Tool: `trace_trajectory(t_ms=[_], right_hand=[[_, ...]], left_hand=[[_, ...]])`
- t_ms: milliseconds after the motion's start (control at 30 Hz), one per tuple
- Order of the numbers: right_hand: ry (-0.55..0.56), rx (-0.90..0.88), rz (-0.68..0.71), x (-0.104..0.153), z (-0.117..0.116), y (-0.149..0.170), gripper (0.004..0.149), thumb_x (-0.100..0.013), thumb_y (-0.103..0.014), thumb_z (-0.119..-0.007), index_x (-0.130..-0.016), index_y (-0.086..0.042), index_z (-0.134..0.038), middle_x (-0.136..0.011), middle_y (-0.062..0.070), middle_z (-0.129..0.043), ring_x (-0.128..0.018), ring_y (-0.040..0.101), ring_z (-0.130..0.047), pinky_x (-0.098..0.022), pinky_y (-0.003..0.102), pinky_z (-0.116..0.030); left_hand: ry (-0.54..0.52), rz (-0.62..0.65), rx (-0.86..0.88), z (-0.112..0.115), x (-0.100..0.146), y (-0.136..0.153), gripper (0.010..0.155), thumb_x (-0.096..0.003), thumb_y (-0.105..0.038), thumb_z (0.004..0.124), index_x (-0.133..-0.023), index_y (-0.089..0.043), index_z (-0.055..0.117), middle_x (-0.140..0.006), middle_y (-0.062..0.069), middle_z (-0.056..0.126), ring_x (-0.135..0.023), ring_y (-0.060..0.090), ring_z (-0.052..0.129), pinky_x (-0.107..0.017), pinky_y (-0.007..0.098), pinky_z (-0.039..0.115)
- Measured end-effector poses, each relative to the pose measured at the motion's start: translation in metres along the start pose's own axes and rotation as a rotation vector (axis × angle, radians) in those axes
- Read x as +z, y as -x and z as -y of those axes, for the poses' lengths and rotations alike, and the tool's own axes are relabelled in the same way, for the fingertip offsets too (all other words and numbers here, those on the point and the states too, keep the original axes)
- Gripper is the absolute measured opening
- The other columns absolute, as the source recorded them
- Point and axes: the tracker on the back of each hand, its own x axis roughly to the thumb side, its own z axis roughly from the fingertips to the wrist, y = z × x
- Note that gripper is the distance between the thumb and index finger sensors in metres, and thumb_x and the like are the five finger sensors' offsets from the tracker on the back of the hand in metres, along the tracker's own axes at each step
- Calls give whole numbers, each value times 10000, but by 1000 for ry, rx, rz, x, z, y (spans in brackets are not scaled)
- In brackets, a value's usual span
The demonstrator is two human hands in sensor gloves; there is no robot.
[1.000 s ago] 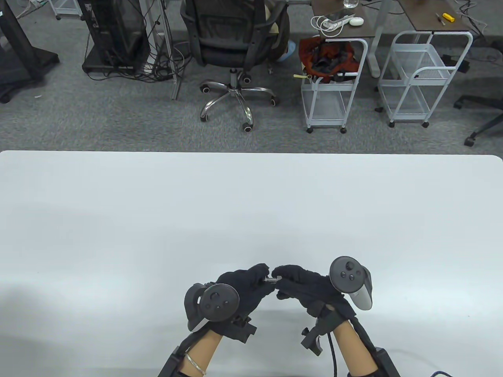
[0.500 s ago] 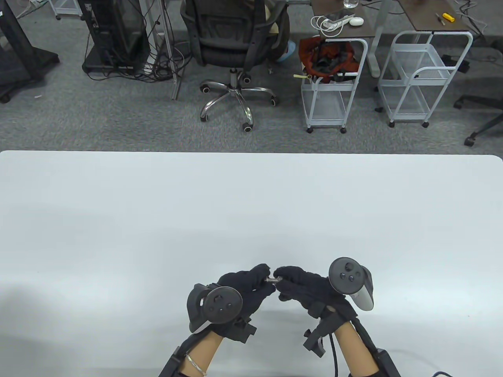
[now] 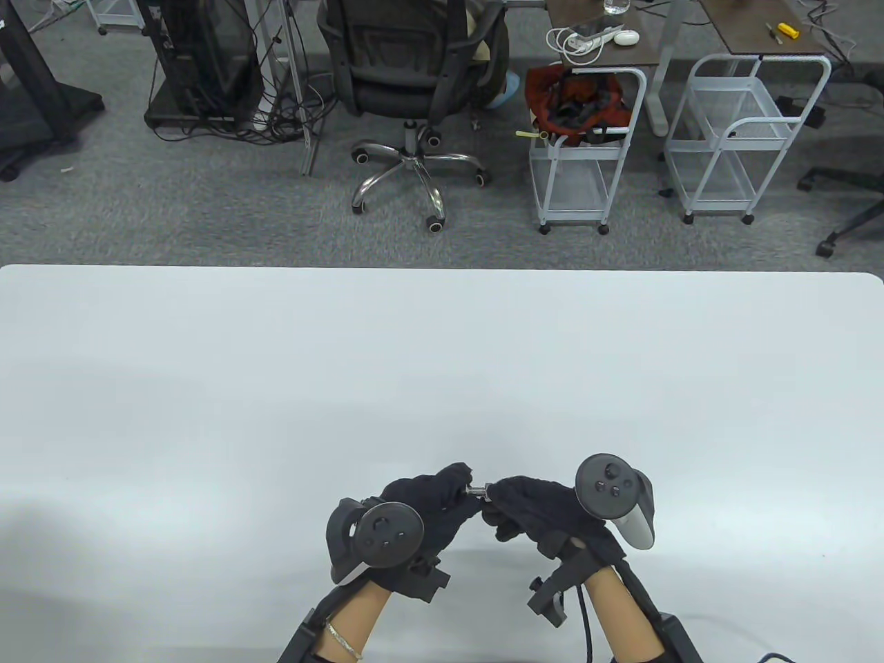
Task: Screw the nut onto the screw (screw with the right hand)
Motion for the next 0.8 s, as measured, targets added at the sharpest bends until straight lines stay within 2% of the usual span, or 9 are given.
trace_trajectory(t_ms=[67,100,167,267,400,467,567,700,800], right_hand=[[-42,-31,48,-2,-1,-1,615,-578,-388,-724,-990,65,-664,-868,336,-801,-633,388,-964,-467,546,-740],[-65,-54,49,-3,-1,-1,603,-571,-341,-741,-1011,57,-633,-903,342,-762,-674,408,-937,-490,561,-721],[-44,-40,38,-3,-1,0,517,-571,-293,-741,-969,34,-703,-860,313,-820,-644,388,-959,-479,551,-733],[3,-9,25,-2,1,2,490,-596,-392,-667,-817,3,-855,-693,253,-953,-476,329,-1029,-400,509,-784],[-27,-55,56,-3,-2,0,590,-559,-334,-761,-994,51,-661,-892,337,-776,-669,404,-939,-488,559,-722],[-7,-27,70,-4,-1,-1,525,-562,-317,-752,-954,31,-722,-850,311,-829,-639,382,-962,-476,547,-738],[14,-6,36,-2,0,0,500,-593,-402,-668,-811,8,-855,-688,255,-952,-469,329,-1027,-395,509,-783],[-5,-30,63,-2,-1,-1,581,-568,-340,-745,-996,45,-669,-893,337,-779,-671,410,-938,-489,563,-721],[15,-13,51,-2,0,-1,523,-575,-363,-723,-906,38,-780,-797,300,-878,-590,376,-986,-455,541,-750]], left_hand=[[-1,-4,6,0,0,1,480,-417,-459,859,-757,-126,924,-557,-47,1128,-418,74,1127,-416,304,920],[0,-4,9,0,0,1,480,-416,-459,860,-756,-126,924,-557,-48,1127,-417,73,1127,-415,304,920],[0,1,14,0,0,0,480,-416,-460,859,-757,-127,922,-558,-48,1127,-418,72,1127,-415,304,920],[-9,1,-5,0,0,1,483,-414,-465,860,-752,-126,922,-554,-53,1126,-416,68,1126,-414,301,920],[-2,-2,8,0,0,1,480,-413,-463,862,-751,-127,922,-553,-52,1126,-416,70,1126,-414,302,920],[-2,2,12,0,0,0,483,-413,-464,860,-754,-126,920,-556,-53,1125,-417,70,1126,-415,302,920],[-6,1,6,-1,0,1,483,-414,-464,860,-755,-128,920,-557,-53,1125,-417,70,1126,-415,302,920],[-3,-1,12,0,0,0,481,-415,-464,859,-756,-130,920,-559,-54,1124,-420,69,1125,-417,303,919],[-4,5,5,-1,0,0,481,-415,-463,859,-758,-132,919,-561,-53,1124,-424,71,1125,-418,304,919]])
